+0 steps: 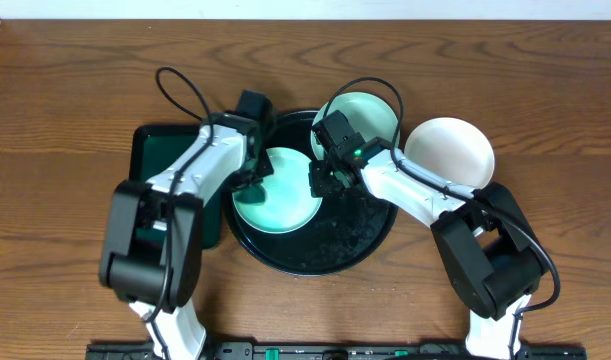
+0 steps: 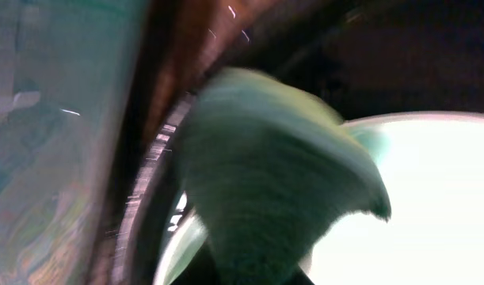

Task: Clean dirty plates on tray and stack at the side

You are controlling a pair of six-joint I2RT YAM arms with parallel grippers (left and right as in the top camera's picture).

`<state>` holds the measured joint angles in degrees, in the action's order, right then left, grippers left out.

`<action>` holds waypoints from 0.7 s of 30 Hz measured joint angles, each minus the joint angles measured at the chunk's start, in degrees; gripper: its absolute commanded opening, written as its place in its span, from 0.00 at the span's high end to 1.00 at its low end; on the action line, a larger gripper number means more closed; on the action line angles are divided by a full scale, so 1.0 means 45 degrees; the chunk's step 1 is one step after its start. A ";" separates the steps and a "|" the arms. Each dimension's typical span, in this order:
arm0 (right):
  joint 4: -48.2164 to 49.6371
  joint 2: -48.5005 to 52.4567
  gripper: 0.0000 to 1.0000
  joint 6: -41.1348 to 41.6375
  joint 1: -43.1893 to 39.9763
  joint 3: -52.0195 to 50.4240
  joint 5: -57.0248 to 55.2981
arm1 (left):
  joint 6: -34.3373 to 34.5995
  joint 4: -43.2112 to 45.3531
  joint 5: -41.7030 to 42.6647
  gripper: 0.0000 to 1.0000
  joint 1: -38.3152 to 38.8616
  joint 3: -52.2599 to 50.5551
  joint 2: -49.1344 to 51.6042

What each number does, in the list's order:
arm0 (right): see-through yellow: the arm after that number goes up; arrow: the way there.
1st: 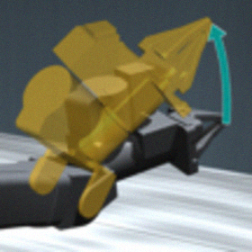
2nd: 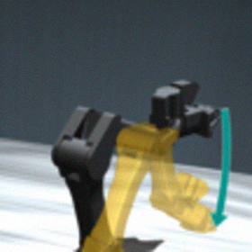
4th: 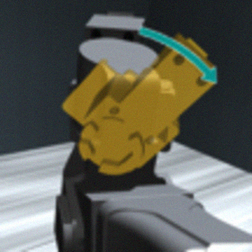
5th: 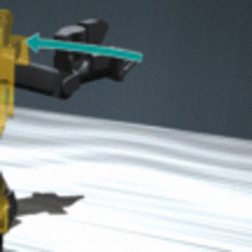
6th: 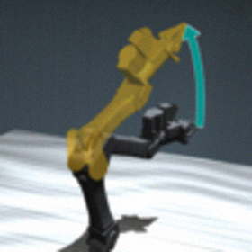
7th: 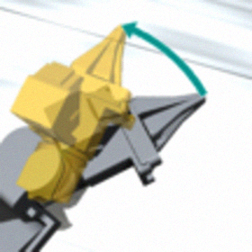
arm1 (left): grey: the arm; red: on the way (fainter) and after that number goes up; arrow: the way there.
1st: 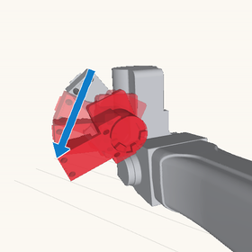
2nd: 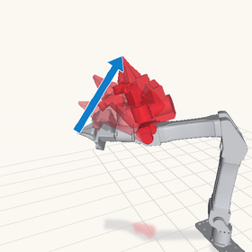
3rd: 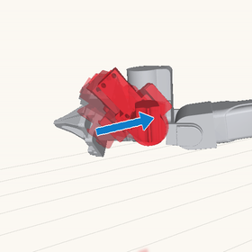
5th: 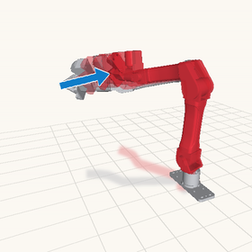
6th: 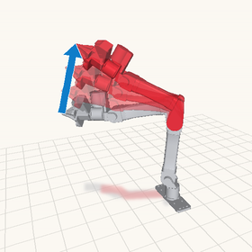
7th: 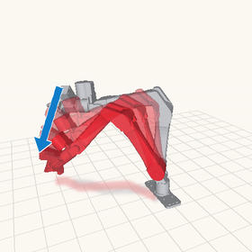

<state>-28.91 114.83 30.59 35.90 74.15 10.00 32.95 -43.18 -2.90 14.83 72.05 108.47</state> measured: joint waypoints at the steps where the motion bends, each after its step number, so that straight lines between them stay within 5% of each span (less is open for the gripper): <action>1: 0.0000 0.0000 0.99 -0.0005 0.0000 0.0000 0.0000 | -0.0117 -0.0019 0.0044 0.93 -0.0112 0.0015 -0.0340; 10: -0.0393 0.0000 0.99 -0.0330 0.0049 0.0209 -0.0107 | -0.1219 -0.0670 0.0661 0.93 -0.1316 0.0457 -0.5134; 21: -0.3351 -0.1496 0.99 -0.2385 0.2239 0.1953 -0.5513 | -0.1443 -0.1069 0.0651 0.93 -0.4260 0.0491 -0.4687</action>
<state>-43.99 108.09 19.86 45.98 82.94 -14.81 26.46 -47.99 0.03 -4.34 74.26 87.37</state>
